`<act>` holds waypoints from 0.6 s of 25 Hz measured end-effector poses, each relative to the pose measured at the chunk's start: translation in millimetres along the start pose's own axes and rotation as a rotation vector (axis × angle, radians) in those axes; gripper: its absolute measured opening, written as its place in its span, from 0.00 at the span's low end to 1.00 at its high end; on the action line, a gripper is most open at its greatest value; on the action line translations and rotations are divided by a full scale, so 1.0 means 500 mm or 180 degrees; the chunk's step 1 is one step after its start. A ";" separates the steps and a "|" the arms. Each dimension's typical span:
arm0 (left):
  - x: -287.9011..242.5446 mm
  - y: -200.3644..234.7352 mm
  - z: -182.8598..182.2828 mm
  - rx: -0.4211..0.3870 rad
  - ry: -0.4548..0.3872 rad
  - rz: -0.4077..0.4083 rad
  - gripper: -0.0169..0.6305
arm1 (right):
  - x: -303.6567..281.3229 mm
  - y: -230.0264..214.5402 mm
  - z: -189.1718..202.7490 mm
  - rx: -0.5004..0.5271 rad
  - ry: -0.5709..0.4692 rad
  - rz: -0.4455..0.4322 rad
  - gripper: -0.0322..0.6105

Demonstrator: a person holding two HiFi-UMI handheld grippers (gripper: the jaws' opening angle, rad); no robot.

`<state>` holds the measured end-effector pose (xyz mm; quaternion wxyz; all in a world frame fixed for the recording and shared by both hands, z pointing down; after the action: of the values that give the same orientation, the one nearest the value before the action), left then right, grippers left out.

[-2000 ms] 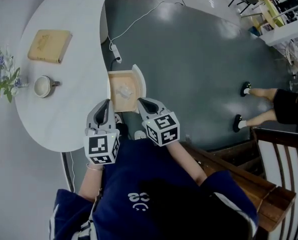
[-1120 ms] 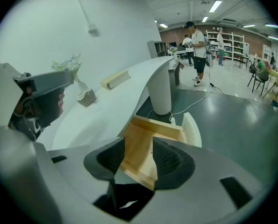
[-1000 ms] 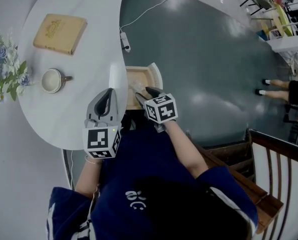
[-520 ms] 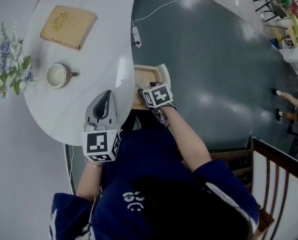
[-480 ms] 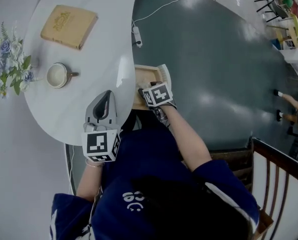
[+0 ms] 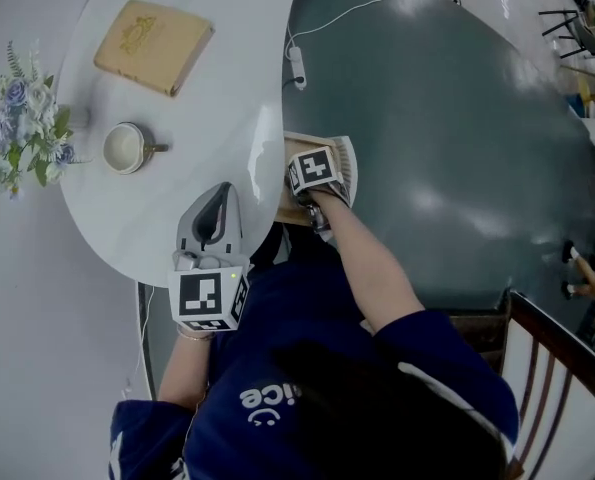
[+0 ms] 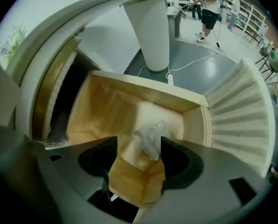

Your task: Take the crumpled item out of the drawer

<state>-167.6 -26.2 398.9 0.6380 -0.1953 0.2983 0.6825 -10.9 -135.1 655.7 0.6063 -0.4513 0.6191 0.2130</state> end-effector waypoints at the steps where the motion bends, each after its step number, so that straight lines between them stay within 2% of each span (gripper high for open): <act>1: -0.001 0.000 -0.002 0.0007 0.0009 -0.0017 0.03 | -0.008 -0.003 -0.002 -0.0045 0.0041 0.0010 0.52; 6: -0.002 0.008 -0.008 0.0064 0.0052 -0.0129 0.03 | -0.042 -0.023 -0.003 -0.0300 0.0243 0.0116 0.52; 8: -0.002 0.012 -0.008 0.0119 0.0095 -0.0178 0.03 | -0.053 -0.026 -0.002 -0.0381 0.0286 0.0077 0.52; 10: -0.004 0.018 -0.006 0.0111 0.0116 -0.0215 0.03 | -0.067 -0.025 -0.005 -0.0351 0.0308 0.0036 0.54; 15: -0.028 0.017 0.009 0.0125 0.0234 -0.0238 0.03 | -0.102 -0.032 -0.016 -0.0262 0.0332 0.0144 0.53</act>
<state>-173.8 -34.0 412.6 0.6554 -0.2186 0.3274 0.6445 -9.5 -134.5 709.8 0.5492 -0.4722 0.6507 0.2281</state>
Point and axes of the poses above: the fingertips, and each gripper's own axes: x backward along the fingers, y to its left, z out of its underside, the point moved 8 cm from there along x, backward along the fingers, and after that the axes turned 12 degrees about y, right-handed, at the moved point
